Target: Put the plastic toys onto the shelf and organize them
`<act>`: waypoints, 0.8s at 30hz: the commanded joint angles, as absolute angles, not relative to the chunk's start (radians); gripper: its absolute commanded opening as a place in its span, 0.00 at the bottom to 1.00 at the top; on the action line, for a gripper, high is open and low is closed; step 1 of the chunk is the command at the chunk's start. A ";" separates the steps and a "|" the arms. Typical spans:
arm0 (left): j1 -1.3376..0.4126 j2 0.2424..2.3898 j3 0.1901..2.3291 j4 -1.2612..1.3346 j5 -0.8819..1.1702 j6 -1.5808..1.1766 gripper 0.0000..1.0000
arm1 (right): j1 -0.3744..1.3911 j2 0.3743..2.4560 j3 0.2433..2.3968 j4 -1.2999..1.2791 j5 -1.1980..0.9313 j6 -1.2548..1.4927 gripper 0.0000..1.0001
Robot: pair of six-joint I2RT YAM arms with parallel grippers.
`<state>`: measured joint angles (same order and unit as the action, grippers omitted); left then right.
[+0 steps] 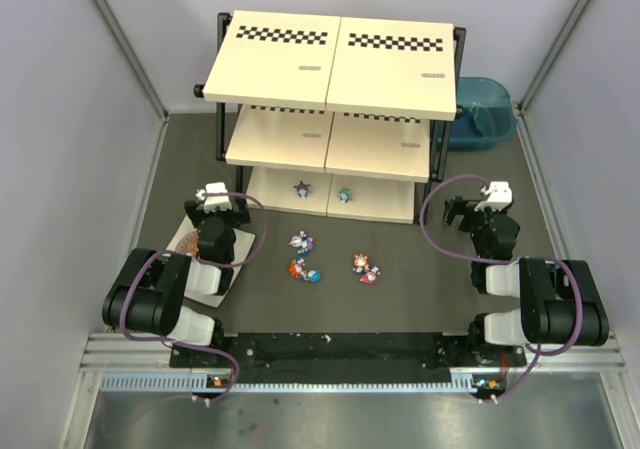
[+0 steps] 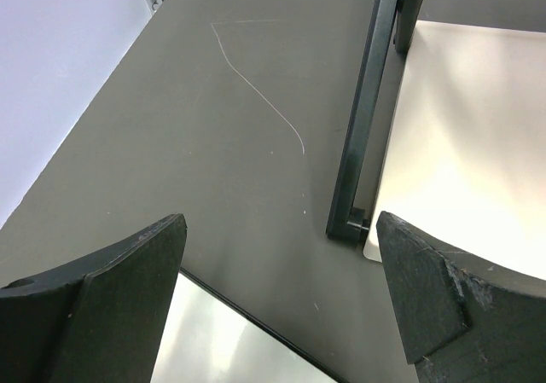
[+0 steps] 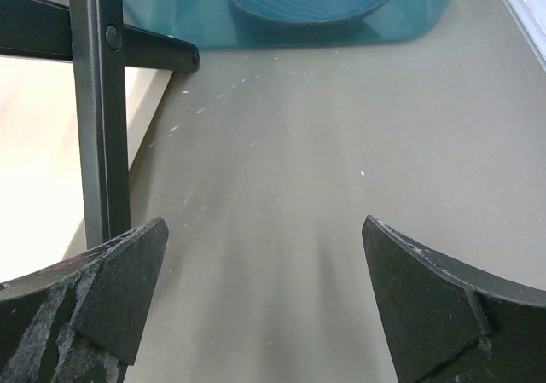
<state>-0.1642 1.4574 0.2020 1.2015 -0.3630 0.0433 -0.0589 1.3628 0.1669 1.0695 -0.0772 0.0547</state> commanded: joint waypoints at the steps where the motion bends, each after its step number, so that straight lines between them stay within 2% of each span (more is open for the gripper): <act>1: -0.158 1.437 0.227 1.232 -0.354 0.035 0.99 | -0.054 1.362 0.195 1.111 -0.084 0.054 0.99; 6: -0.158 1.434 0.212 1.277 -0.359 0.041 0.99 | -0.055 1.362 0.196 1.112 -0.084 0.054 0.99; 9: -0.163 1.353 0.158 1.284 -0.360 0.048 0.99 | -0.054 1.362 0.196 1.111 -0.083 0.054 0.99; 16: -0.184 0.989 0.170 0.873 -0.360 -0.072 0.99 | -0.055 1.361 0.190 1.117 -0.075 0.054 0.99; 18: -0.193 0.918 0.170 0.806 -0.367 -0.100 0.99 | -0.055 1.342 0.157 1.150 0.037 0.096 0.99; 21: -0.199 0.767 0.175 0.645 -0.386 -0.132 0.99 | -0.054 1.246 0.095 1.167 0.133 0.129 0.99; 22: -0.198 0.700 0.186 0.603 -0.391 -0.143 0.99 | -0.054 1.158 0.088 1.139 0.164 0.138 0.99; 24: -0.199 0.638 0.198 0.476 -0.405 -0.198 0.99 | -0.055 1.044 0.103 0.937 0.271 0.198 0.99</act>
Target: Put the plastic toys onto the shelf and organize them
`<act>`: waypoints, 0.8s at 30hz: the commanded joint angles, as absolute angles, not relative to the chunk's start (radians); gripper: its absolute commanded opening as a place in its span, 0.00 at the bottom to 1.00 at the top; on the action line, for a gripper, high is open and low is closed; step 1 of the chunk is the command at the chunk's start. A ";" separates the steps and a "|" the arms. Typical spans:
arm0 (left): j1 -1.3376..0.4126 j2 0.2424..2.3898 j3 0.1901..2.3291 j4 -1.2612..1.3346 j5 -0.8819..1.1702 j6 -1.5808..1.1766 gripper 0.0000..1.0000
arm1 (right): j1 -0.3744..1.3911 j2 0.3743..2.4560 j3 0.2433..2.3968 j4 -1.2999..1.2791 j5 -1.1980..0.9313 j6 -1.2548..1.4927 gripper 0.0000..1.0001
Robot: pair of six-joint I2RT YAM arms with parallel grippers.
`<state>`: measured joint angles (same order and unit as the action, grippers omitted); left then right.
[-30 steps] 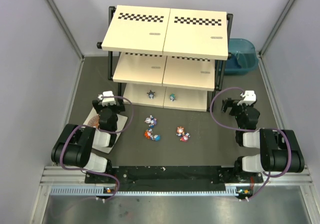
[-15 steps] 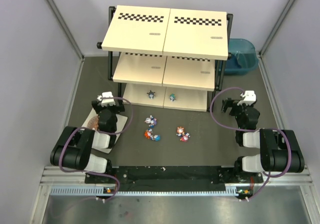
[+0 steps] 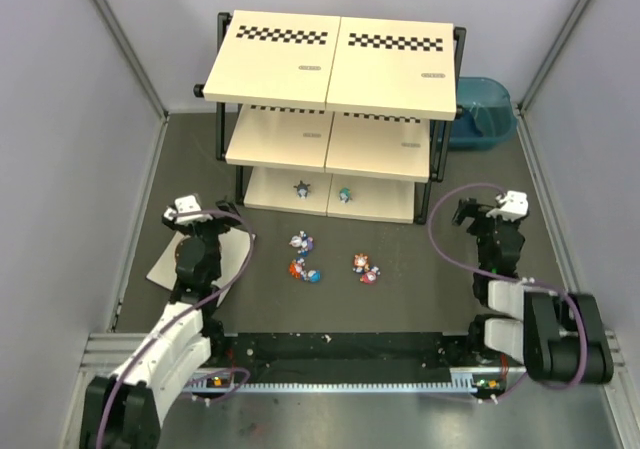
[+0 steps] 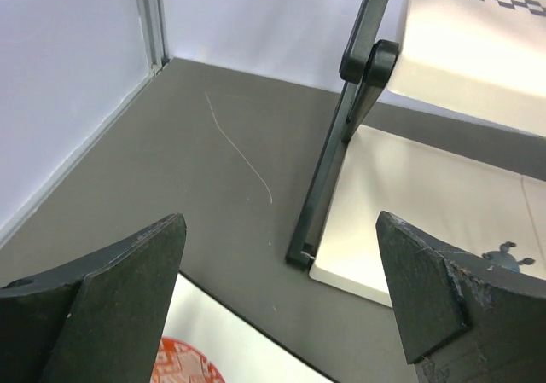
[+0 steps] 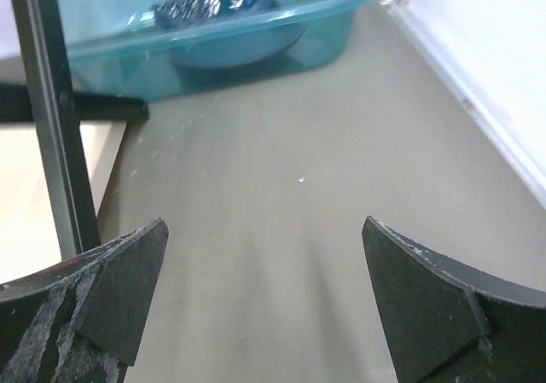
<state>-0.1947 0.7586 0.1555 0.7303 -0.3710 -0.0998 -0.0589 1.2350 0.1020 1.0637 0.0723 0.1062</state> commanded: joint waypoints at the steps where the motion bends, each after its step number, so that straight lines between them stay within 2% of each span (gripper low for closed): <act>1: -0.199 0.594 0.209 0.445 -0.405 -0.216 0.99 | -0.055 0.984 0.118 0.828 0.306 0.225 0.99; 2: -0.199 0.574 0.213 0.416 -0.399 -0.238 0.99 | -0.055 0.863 0.139 0.725 0.343 0.297 0.99; 5: -0.199 0.534 0.236 0.313 -0.406 -0.314 0.99 | -0.055 0.685 0.250 0.318 0.461 0.500 0.99; 7: -0.199 0.532 0.276 0.201 -0.413 -0.376 0.99 | -0.054 0.629 0.319 0.113 0.488 0.599 0.99; 10: -0.199 0.549 0.311 0.140 -0.303 -0.446 0.99 | -0.054 0.584 0.393 0.064 0.286 0.545 0.99; 14: -0.199 0.531 0.327 0.120 -0.189 -0.501 0.99 | -0.055 0.603 0.477 -0.065 0.262 0.667 0.99; 15: -0.201 0.522 0.325 0.115 -0.177 -0.508 0.99 | -0.058 0.603 0.488 -0.066 0.203 0.666 0.99; 18: -0.212 0.508 0.336 0.039 -0.172 -0.515 0.99 | -0.057 0.597 0.501 -0.089 0.028 0.635 0.99; 20: -0.254 0.523 0.364 -0.044 -0.196 -0.505 0.99 | -0.048 0.607 0.521 -0.156 0.005 0.635 0.94; 24: -0.382 0.493 0.341 -0.083 -0.271 -0.528 0.99 | 0.032 0.506 0.477 -0.239 0.005 0.621 0.92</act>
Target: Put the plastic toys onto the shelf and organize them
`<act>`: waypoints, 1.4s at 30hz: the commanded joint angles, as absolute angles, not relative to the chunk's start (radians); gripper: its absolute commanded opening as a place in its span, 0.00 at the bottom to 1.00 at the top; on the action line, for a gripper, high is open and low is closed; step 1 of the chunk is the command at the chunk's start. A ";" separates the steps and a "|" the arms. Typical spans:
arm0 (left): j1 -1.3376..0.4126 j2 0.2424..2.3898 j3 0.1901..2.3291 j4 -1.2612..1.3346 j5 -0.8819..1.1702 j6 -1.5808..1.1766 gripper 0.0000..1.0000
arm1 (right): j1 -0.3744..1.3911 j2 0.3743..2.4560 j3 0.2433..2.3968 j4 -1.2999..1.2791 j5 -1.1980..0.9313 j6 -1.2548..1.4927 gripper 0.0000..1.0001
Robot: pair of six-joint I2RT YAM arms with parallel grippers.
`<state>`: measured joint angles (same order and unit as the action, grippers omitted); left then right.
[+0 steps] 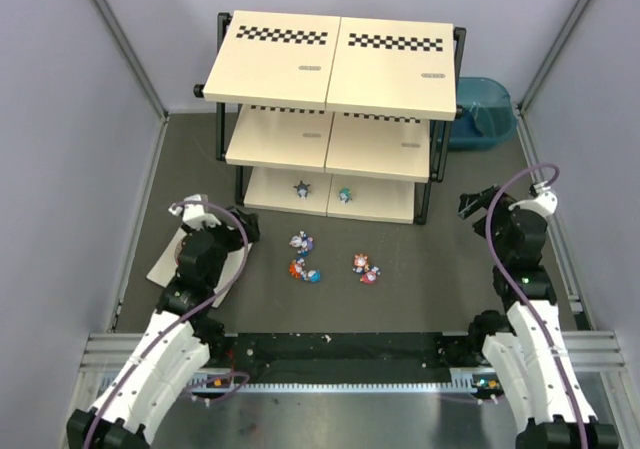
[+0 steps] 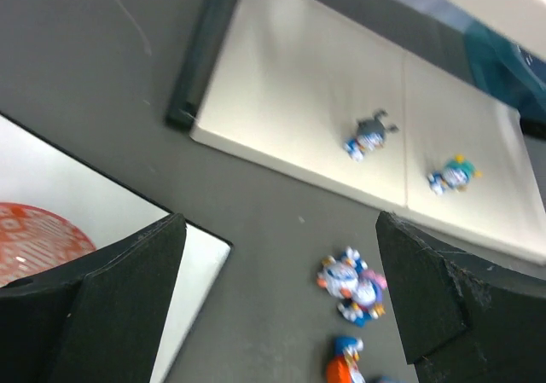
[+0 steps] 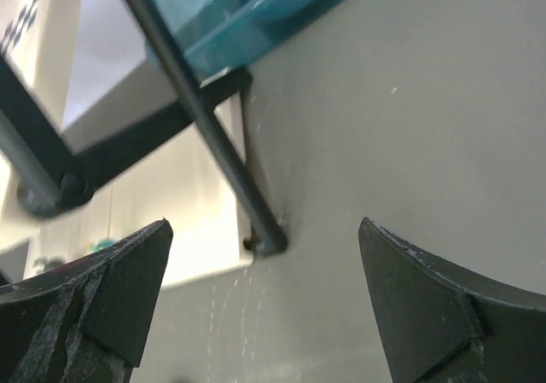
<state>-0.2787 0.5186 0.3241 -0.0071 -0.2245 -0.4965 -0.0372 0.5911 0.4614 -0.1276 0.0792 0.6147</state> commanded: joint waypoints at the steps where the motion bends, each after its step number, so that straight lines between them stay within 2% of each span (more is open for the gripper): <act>1: -0.414 0.476 0.333 -0.086 -0.291 -0.540 0.99 | 0.076 0.483 0.471 -0.256 0.009 0.624 0.91; 5: -0.621 0.474 0.301 -0.092 -0.399 -0.639 0.99 | 0.220 0.414 0.439 -0.339 0.052 0.678 0.90; 10: -0.804 0.543 0.294 -0.092 -0.511 -0.742 0.99 | 0.429 0.436 0.384 -0.365 0.153 0.784 0.84; 11: -0.852 0.560 0.299 -0.092 -0.518 -0.755 0.99 | 0.518 0.445 0.370 -0.368 0.216 0.799 0.84; 14: -0.955 0.617 0.314 -0.071 -0.564 -0.793 0.99 | 0.632 0.506 0.347 -0.356 0.273 0.828 0.84; 18: -1.066 0.710 0.321 -0.008 -0.614 -0.810 0.99 | 0.817 0.623 0.325 -0.255 0.279 0.810 0.84; 24: -1.181 0.811 0.325 0.084 -0.627 -0.782 0.99 | 0.834 0.729 0.288 -0.068 0.204 0.689 0.74; 31: -1.255 0.756 0.241 0.149 -0.655 -0.790 0.99 | 0.833 0.810 0.281 0.070 0.202 0.585 0.57; 42: -1.267 0.715 0.233 0.126 -0.649 -0.782 0.99 | 0.807 1.074 0.362 0.179 0.167 0.537 0.54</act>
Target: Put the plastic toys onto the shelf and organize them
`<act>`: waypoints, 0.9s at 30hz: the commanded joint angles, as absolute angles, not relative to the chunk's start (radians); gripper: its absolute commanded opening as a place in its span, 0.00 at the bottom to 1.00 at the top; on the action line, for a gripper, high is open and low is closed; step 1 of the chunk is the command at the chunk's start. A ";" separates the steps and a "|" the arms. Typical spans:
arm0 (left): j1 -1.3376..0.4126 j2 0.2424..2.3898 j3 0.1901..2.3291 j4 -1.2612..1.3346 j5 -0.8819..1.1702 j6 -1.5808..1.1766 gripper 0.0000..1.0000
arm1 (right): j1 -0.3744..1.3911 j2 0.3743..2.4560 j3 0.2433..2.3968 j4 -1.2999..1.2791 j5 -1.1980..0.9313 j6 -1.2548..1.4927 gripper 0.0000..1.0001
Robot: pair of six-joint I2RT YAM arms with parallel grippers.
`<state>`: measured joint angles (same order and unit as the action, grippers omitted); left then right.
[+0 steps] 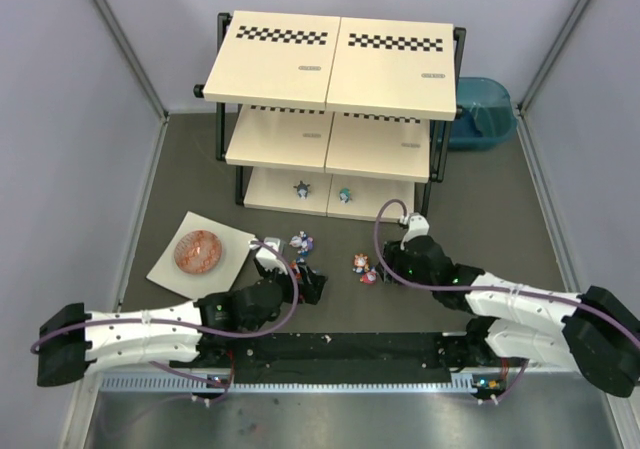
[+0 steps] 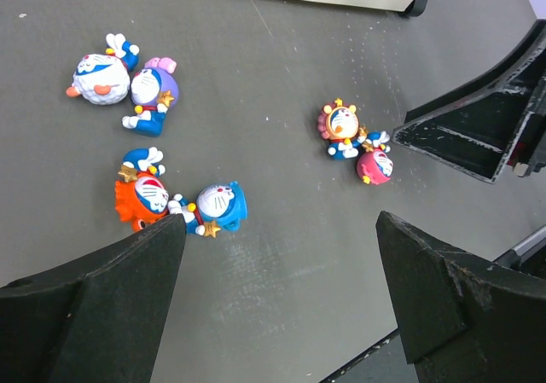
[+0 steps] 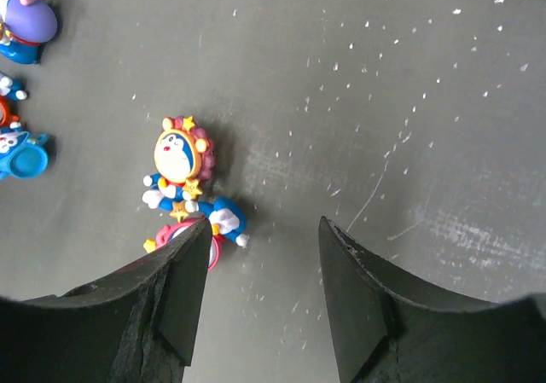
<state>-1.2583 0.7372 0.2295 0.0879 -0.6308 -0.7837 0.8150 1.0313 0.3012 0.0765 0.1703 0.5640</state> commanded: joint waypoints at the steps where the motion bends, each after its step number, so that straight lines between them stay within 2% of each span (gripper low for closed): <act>1: -1.269 0.710 0.236 0.124 -0.649 -0.782 0.99 | 0.807 1.080 0.365 0.187 0.173 0.537 0.54; 7: -1.276 0.693 0.245 0.112 -0.661 -0.772 0.99 | 0.788 1.127 0.382 0.227 0.176 0.535 0.54; 21: -1.285 0.684 0.255 0.069 -0.669 -0.779 0.99 | 0.778 1.261 0.423 0.215 0.160 0.523 0.47; 27: -1.285 0.690 0.255 0.061 -0.667 -0.785 0.99 | 0.778 1.253 0.407 0.170 0.163 0.528 0.36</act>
